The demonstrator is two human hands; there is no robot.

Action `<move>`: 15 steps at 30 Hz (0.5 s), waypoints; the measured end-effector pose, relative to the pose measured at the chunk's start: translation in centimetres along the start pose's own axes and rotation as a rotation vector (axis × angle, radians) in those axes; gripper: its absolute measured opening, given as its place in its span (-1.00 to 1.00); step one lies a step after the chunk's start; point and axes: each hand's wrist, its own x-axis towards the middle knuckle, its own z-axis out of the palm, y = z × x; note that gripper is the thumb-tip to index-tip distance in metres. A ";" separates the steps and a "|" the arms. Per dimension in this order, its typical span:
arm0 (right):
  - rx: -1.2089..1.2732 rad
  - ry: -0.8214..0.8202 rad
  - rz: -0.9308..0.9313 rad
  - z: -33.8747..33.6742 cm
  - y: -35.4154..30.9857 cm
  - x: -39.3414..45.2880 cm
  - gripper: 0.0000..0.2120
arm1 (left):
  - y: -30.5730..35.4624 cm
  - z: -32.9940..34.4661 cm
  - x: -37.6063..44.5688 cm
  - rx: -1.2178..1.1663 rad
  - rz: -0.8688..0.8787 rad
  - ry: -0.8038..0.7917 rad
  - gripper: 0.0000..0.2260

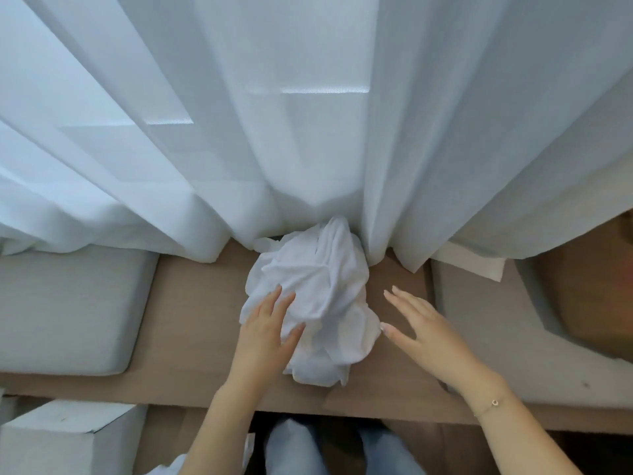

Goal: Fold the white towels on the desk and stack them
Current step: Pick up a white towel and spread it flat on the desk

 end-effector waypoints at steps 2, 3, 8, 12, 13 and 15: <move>0.027 0.016 0.052 1.4 -0.9 1.6 -0.41 | -2.0 -0.3 3.2 -0.029 0.006 -0.019 -0.54; 0.052 0.026 0.086 2.2 -1.4 2.4 -0.41 | -2.9 -0.2 5.1 -0.044 0.014 -0.032 -0.57; 0.311 0.055 0.250 6.6 -3.7 6.8 -0.45 | -6.9 2.7 13.5 -0.028 0.044 -0.127 -0.63; 0.706 0.178 0.406 9.3 -5.6 10.3 -0.52 | -9.4 6.5 18.3 0.120 -0.006 -0.136 -0.57; 0.750 0.202 0.436 9.9 -5.9 10.9 -0.53 | -9.8 7.3 19.0 0.148 -0.025 -0.151 -0.59; 0.792 0.222 0.439 10.7 -6.3 11.7 -0.54 | -10.4 8.3 19.9 0.123 -0.033 -0.147 -0.66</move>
